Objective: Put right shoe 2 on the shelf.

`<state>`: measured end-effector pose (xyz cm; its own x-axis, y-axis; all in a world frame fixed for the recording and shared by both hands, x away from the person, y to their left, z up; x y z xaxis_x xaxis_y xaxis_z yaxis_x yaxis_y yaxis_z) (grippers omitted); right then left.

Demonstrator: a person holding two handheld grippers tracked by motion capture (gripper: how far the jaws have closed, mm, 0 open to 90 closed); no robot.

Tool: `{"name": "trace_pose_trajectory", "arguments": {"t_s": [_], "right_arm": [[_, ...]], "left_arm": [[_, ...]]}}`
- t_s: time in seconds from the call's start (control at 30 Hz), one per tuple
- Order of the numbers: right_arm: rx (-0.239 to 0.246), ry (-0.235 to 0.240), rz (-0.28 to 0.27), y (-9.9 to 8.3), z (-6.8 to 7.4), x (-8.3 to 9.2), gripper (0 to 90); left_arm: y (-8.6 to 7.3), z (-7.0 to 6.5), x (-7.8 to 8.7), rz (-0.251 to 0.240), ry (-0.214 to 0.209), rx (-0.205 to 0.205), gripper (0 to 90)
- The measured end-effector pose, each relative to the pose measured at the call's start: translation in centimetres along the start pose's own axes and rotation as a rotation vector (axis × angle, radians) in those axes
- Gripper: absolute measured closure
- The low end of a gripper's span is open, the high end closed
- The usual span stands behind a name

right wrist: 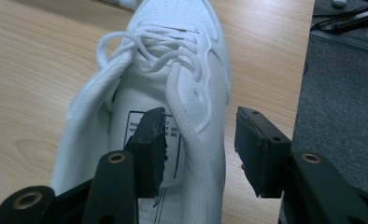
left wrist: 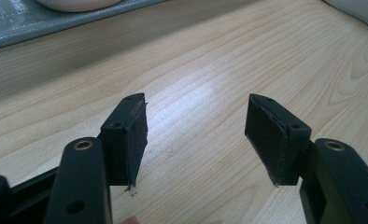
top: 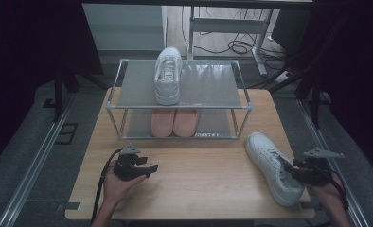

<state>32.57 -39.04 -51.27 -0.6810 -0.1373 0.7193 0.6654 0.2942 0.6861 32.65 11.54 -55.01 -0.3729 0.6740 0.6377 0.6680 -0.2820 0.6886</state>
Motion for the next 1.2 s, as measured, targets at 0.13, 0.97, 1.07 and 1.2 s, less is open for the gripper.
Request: {"name": "trace_pose_trajectory", "arguments": {"t_s": [0.13, 0.97, 1.07, 1.2], "right_arm": [[0.004, -0.023, 0.015, 0.1, -0.1, -1.0, 55.8], [-0.1, -0.011, 0.002, 0.4, -0.3, -2.4, 81.7], [-0.113, 0.004, -0.012, 0.4, -0.1, -2.2, 81.7], [-0.122, 0.01, -0.029, 0.5, 0.0, -1.8, 81.7]], "left_arm": [[0.0, -0.1, -0.2, 0.003, -0.002, -0.001, 38.9], [0.0, 0.0, -0.1, 0.002, 0.002, 0.002, 39.0], [0.0, 0.1, 0.0, 0.003, 0.003, 0.003, 39.0], [0.0, 0.1, 0.0, 0.001, 0.003, 0.004, 39.0]]}}
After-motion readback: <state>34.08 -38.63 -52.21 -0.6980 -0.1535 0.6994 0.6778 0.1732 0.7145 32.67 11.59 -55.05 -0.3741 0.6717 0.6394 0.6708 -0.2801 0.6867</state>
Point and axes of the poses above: each handheld gripper's, and its own axes: x roughly backward along the jaws, y roughly out of its top, z roughly to its left, the point moved 8 cm from there along -x, roughly forward along the jaws, and after that the axes turned 7 degrees about -y, right-handed, at the moved point
